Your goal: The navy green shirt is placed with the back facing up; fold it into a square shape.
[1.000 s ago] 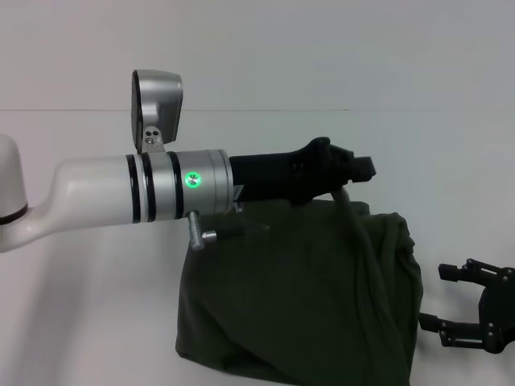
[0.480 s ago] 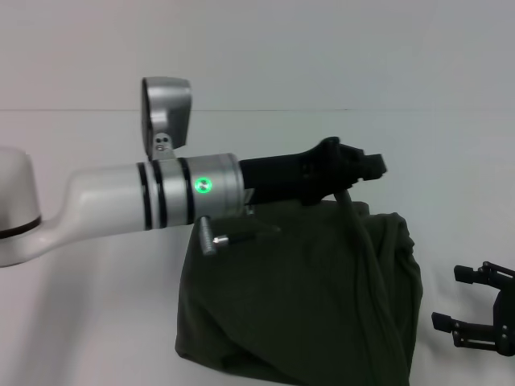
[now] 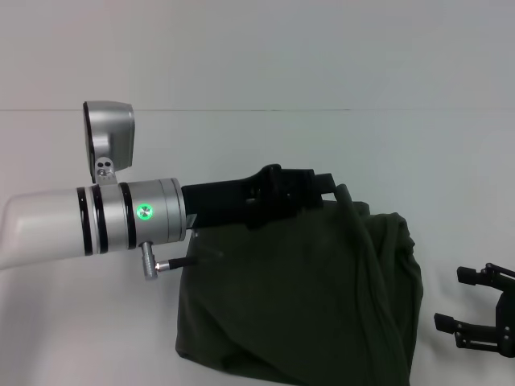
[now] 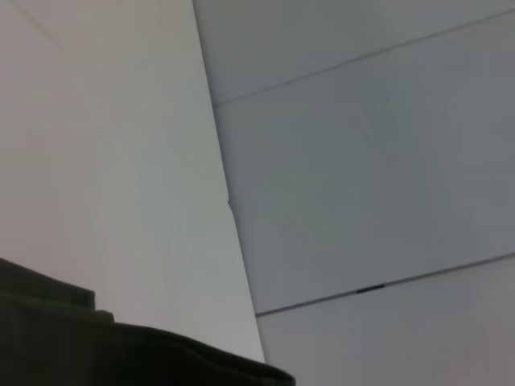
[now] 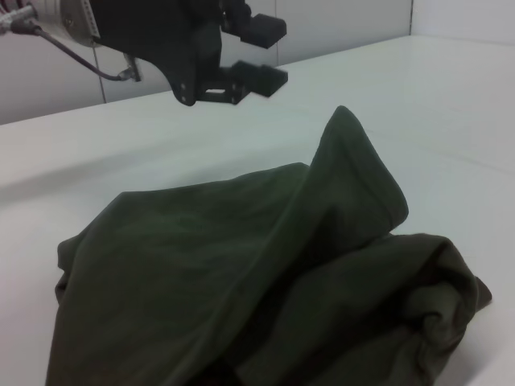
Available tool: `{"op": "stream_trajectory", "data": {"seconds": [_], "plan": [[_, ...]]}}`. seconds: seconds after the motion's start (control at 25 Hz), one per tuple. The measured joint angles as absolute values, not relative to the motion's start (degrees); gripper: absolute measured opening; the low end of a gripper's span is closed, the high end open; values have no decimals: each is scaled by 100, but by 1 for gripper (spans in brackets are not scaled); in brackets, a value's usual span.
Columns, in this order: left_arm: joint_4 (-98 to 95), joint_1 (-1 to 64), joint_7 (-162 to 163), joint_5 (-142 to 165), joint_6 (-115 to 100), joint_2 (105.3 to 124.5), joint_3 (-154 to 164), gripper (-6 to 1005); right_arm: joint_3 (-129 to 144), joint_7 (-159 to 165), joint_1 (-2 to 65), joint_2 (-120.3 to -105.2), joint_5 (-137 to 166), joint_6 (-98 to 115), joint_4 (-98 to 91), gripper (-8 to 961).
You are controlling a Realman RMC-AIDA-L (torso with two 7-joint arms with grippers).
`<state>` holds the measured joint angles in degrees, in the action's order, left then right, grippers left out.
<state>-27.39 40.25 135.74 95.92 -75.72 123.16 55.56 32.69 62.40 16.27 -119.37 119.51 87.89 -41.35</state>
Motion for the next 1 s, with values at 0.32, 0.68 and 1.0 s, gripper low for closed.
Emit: {"op": "stream_trajectory", "data": {"seconds": [0.32,0.68,1.0], "plan": [[-2733,4130,13493,9748,-7372,12395,5693,416,3269,6270,1641,-11947,11948,8810,-4152,912],[-2493,4239,13307,9704,-6984,12449,5722,768,3269,6259,1623,-11954,11945,8791,-4140,912],[-1882,4584,12817,9318,-6798,12470,5713,969,3269,6257,1624,-11953,11950,8755,-4101,912]]}}
